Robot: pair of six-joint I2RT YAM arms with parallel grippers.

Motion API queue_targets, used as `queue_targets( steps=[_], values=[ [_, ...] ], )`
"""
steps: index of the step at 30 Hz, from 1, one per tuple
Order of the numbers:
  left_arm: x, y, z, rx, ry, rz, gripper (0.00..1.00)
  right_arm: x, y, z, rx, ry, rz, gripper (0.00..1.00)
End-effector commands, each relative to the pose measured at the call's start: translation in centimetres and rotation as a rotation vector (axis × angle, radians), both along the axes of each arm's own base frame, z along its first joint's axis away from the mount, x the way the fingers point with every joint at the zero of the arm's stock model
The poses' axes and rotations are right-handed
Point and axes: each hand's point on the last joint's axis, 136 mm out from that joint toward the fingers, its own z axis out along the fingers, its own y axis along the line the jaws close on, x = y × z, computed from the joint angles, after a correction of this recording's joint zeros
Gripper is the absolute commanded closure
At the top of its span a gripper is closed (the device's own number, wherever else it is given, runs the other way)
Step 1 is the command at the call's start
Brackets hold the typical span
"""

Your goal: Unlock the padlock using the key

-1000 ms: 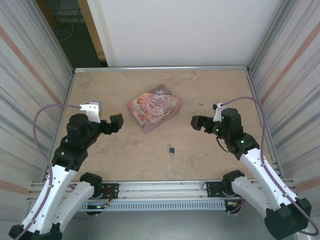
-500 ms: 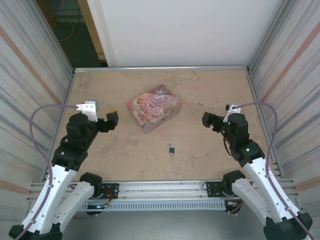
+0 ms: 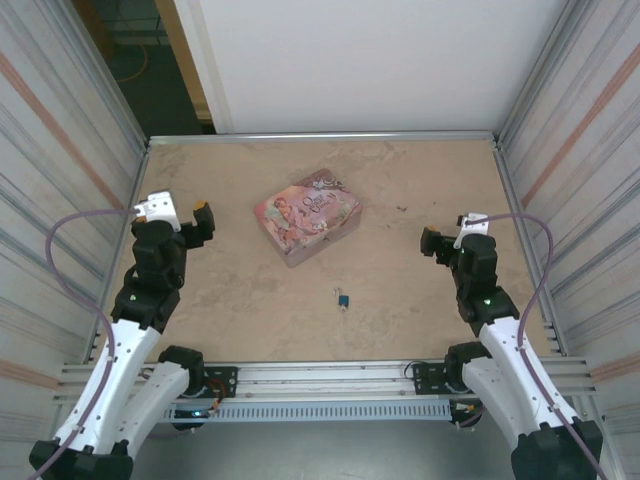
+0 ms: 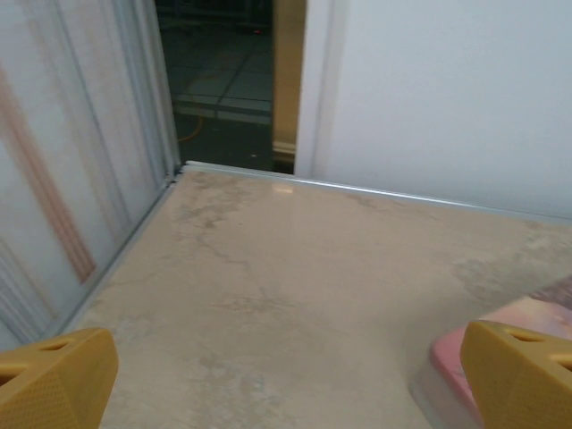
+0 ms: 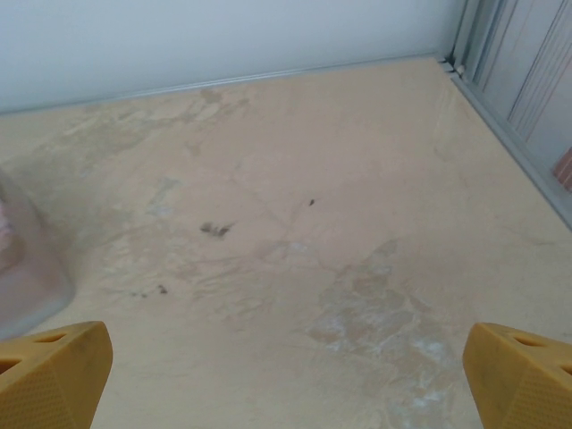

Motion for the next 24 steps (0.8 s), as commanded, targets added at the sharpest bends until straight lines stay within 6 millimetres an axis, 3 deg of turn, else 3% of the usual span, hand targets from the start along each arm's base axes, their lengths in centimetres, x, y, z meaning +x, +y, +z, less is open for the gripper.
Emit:
queue_targets(
  steps=[1,8,16,24],
  values=[
    [0.6,1.4,-0.3,0.015,-0.029,0.053,0.01,1.0,-0.2,1.8,-0.063,-0.119,0.027,0.01],
    [1.5,3.2,-3.4,0.03,0.043,0.156,0.01,2.1,-0.8,-0.5,-0.046,-0.101,0.016,0.01],
    [2.9,2.7,-7.7,0.039,0.12,0.139,0.01,2.8,-1.5,-3.1,-0.02,-0.096,-0.021,0.01],
    [4.1,2.5,-10.2,0.078,0.154,0.131,0.01,3.8,-2.1,-6.4,0.006,-0.042,-0.026,0.01]
  ],
)
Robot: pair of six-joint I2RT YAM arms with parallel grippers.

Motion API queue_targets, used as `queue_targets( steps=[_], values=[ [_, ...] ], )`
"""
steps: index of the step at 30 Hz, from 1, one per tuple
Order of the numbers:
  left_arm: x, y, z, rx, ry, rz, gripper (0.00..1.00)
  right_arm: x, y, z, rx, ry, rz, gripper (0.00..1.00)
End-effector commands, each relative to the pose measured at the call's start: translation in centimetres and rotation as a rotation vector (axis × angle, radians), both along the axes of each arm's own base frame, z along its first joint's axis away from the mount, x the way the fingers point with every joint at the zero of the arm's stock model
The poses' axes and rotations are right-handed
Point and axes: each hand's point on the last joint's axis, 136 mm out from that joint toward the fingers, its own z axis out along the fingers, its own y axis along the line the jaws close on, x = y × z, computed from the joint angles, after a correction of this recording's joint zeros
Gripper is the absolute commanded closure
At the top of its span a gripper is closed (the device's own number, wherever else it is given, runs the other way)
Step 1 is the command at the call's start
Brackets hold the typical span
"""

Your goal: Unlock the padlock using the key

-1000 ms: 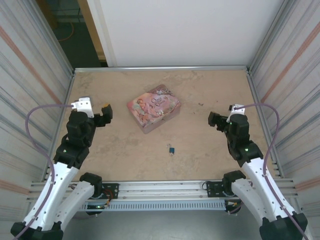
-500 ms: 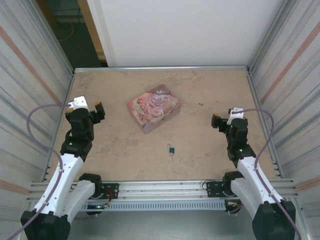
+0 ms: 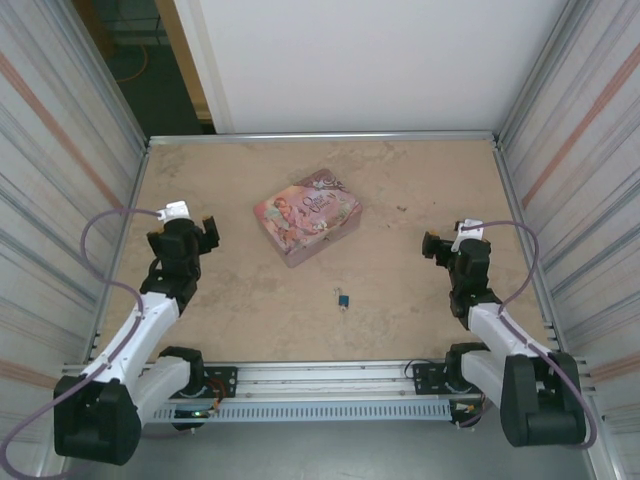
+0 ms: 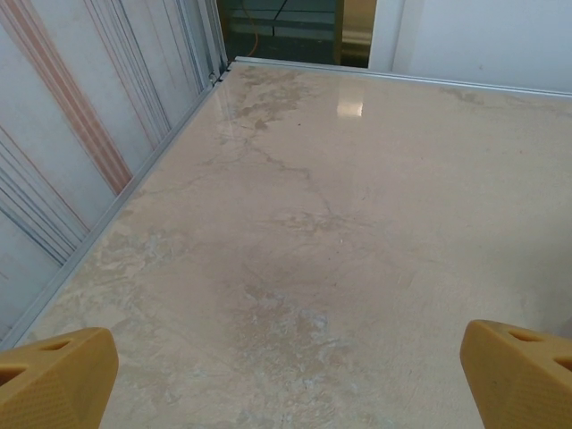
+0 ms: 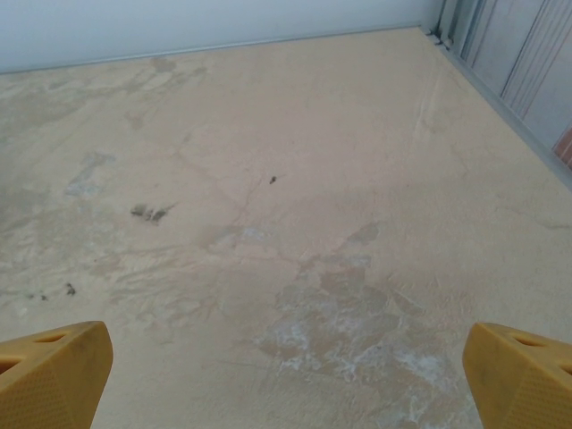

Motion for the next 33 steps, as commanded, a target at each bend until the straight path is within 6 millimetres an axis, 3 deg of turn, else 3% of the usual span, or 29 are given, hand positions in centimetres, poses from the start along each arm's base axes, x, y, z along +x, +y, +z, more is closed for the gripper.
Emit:
queue_targets(
  steps=[1,12,25,33],
  values=[
    [0.8,0.5,0.3,0.031,-0.041,0.019,0.01,0.8,0.2,0.1,0.029,-0.051,0.017,0.01],
    [1.8,-0.1,-3.2,0.053,0.034,-0.023,0.01,3.6,1.0,0.2,0.004,-0.099,0.122,0.01],
    [2.4,-0.9,-4.5,0.073,0.068,-0.081,0.01,5.1,-0.3,-2.5,0.089,-0.105,0.137,0.01],
    [2.9,-1.3,-5.2,0.08,0.07,-0.106,0.01,6.9,-0.3,-3.7,0.066,0.033,0.109,0.01]
  ],
)
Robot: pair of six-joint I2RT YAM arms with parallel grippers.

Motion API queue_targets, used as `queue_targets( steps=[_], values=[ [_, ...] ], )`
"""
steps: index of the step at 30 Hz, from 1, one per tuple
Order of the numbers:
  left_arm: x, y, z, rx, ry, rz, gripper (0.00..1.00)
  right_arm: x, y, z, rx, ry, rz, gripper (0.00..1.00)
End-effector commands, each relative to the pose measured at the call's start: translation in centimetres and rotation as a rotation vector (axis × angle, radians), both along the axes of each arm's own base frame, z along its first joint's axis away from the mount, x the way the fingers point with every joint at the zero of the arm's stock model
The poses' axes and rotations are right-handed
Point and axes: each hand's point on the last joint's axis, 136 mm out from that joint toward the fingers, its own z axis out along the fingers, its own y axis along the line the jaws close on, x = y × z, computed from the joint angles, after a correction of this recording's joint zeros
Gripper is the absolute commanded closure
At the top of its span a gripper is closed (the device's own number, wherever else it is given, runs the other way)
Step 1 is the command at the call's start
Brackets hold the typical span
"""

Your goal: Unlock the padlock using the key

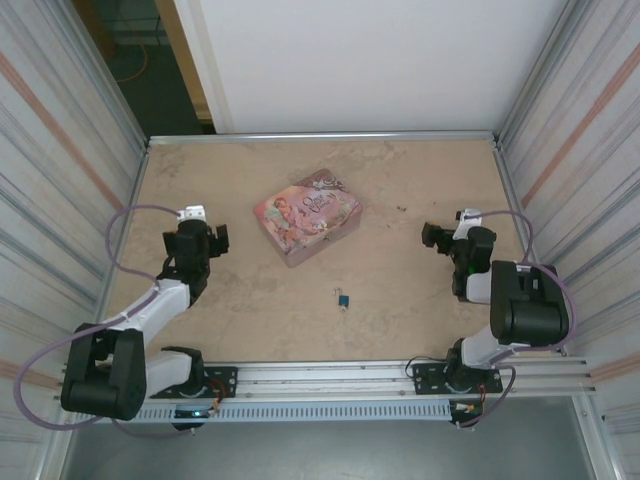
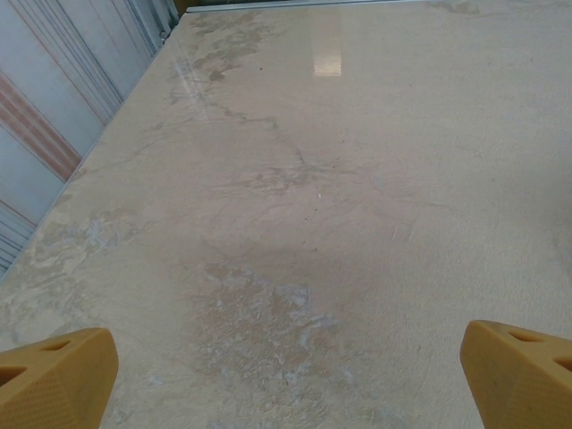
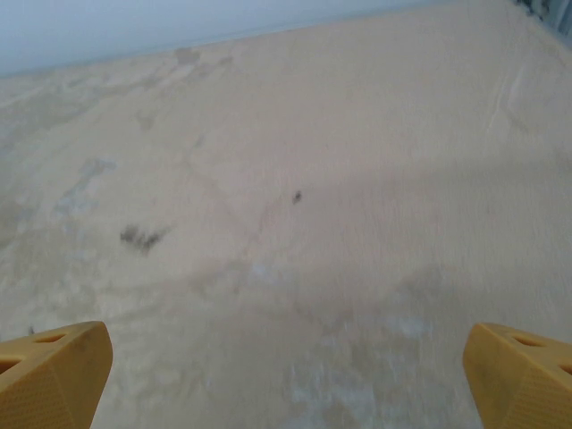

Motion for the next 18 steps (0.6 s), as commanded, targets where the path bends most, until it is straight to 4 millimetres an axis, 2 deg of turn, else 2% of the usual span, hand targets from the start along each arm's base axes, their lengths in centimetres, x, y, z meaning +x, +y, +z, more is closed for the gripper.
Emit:
queue_targets(
  steps=[1,10,18],
  values=[
    [0.7,-0.2,0.3,0.007,-0.03,-0.024,0.01,0.6,0.4,-0.6,-0.024,0.05,-0.012,0.01],
    [1.8,-1.6,-0.3,-0.025,-0.077,-0.097,0.01,0.6,0.4,-0.5,-0.025,0.051,-0.012,0.01],
    [2.3,-2.1,-0.3,0.0,-0.123,-0.135,0.01,0.6,0.4,-0.5,-0.027,0.05,-0.012,0.01]
  ],
)
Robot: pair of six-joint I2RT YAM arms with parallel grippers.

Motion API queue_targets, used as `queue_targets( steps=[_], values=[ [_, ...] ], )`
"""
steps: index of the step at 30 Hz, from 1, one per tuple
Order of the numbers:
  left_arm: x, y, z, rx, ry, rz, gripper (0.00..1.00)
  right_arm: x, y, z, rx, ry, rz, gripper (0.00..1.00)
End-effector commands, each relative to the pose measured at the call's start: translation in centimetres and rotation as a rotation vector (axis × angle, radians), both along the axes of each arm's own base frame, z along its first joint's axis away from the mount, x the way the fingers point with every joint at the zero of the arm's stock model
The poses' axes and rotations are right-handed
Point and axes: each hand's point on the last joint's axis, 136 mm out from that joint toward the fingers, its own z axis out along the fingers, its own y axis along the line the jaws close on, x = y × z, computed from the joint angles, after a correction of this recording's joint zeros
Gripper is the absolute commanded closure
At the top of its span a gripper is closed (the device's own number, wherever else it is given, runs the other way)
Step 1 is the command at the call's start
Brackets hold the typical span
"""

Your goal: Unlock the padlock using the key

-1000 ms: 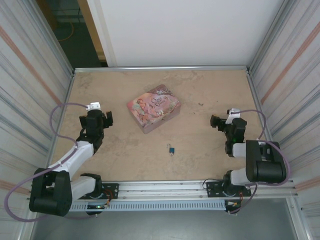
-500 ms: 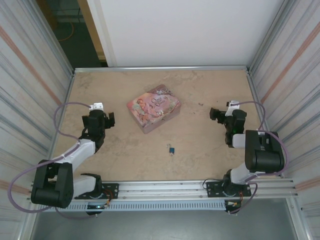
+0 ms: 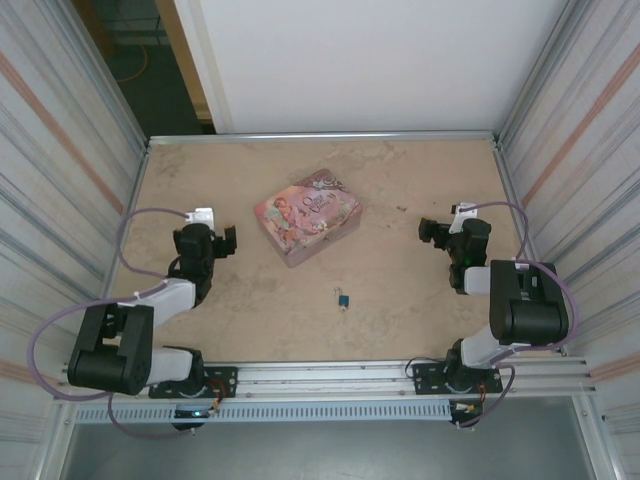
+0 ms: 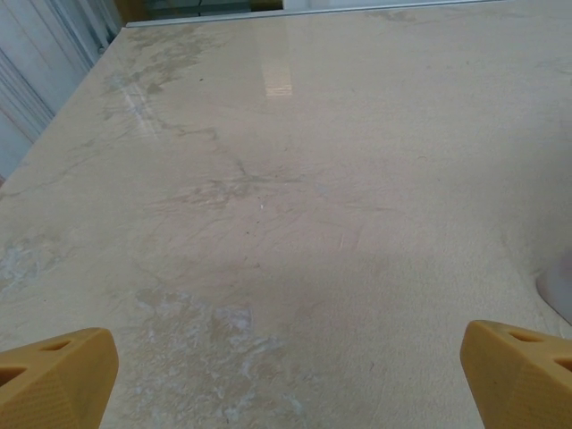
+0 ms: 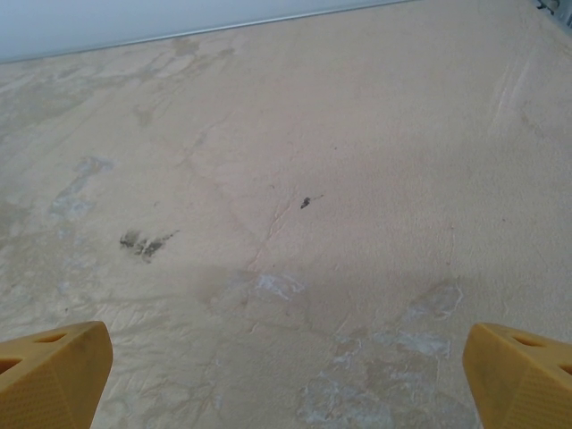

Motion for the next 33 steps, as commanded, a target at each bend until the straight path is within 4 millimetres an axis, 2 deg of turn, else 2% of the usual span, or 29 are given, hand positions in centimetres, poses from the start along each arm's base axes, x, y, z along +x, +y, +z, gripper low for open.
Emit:
queue_targets(
  steps=[1,7,18,20,23,25,27,33],
  values=[
    [0.8,-0.1,1.6,0.03,-0.078,-0.029,0.01,0.1,0.0,-0.1,-0.011,0.007,-0.003,0.01],
    [1.0,-0.3,1.7,0.072,-0.124,-0.062,0.01,0.1,0.0,-0.2,-0.011,0.009,-0.004,0.01],
    [1.1,0.2,-0.3,0.029,-0.174,-0.072,0.01,0.1,0.0,-0.1,-0.012,0.007,-0.004,0.01],
    [1.4,0.3,-0.2,0.037,-0.196,-0.068,0.01,0.1,0.0,-0.2,-0.012,0.009,-0.003,0.01],
    [2.1,0.2,-0.9,0.007,-0.12,-0.095,0.01,0.1,0.0,-0.2,-0.012,0.008,-0.004,0.01],
    [3.0,0.9,-1.3,-0.019,-0.073,-0.068,0.01,0.1,0.0,-0.3,-0.012,0.011,-0.004,0.01],
    [2.7,1.3,-1.4,-0.066,-0.069,-0.082,0.01,0.1,-0.1,-0.2,-0.013,0.011,-0.007,0.01],
    [2.7,1.3,-1.4,-0.063,-0.07,-0.08,0.01,0.1,0.0,-0.2,-0.021,0.01,-0.01,0.01]
  ],
)
